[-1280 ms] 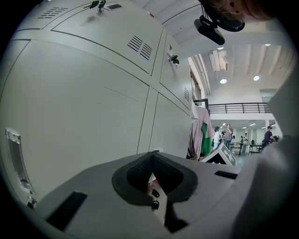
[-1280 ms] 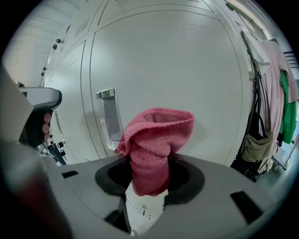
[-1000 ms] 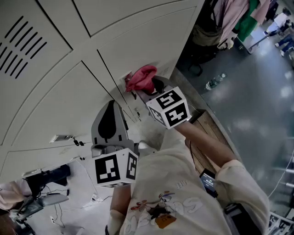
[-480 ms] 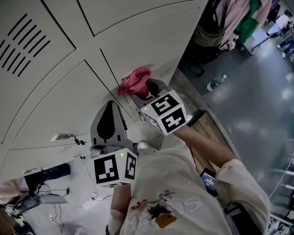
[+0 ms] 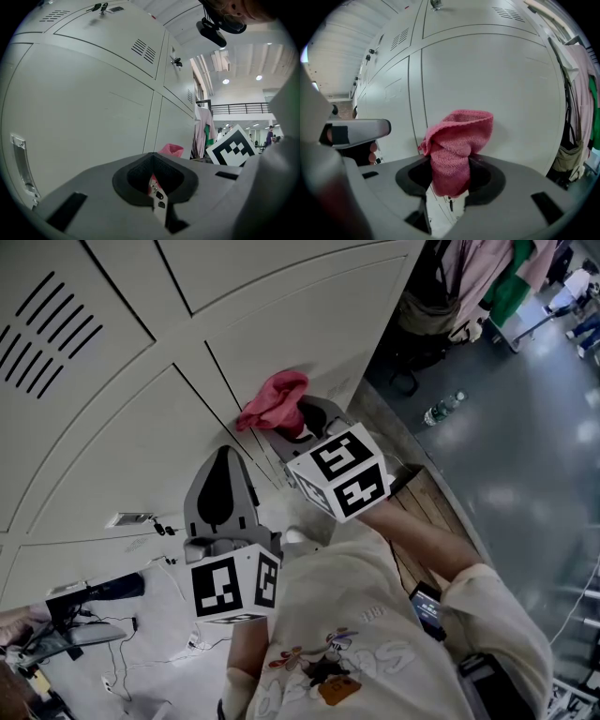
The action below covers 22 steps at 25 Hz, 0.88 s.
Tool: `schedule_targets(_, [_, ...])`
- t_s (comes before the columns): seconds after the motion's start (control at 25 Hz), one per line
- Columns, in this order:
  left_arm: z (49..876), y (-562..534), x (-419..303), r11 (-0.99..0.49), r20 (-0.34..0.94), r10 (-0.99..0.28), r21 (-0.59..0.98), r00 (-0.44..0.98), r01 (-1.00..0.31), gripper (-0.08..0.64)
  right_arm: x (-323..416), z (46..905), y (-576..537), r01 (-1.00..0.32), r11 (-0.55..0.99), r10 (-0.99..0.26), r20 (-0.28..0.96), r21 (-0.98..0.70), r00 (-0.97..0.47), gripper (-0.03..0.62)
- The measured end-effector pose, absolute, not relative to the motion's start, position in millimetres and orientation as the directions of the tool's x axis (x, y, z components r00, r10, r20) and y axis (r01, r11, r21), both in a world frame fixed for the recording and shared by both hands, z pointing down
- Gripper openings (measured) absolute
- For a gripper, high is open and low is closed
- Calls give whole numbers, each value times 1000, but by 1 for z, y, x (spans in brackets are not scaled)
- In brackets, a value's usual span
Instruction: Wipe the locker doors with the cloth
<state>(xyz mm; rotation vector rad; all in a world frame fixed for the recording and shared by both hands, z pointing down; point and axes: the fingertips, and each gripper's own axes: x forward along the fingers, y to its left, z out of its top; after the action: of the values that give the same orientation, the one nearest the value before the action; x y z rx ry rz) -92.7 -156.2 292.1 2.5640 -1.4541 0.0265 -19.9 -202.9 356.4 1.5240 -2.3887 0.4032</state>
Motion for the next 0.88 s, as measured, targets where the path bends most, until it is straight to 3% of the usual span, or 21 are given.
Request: schedule_targets(0.88, [289,-157,-100,-479,106,-861,153,497,-864,6,-7,334,-198,-935,346,-874,338,-73,-350,166])
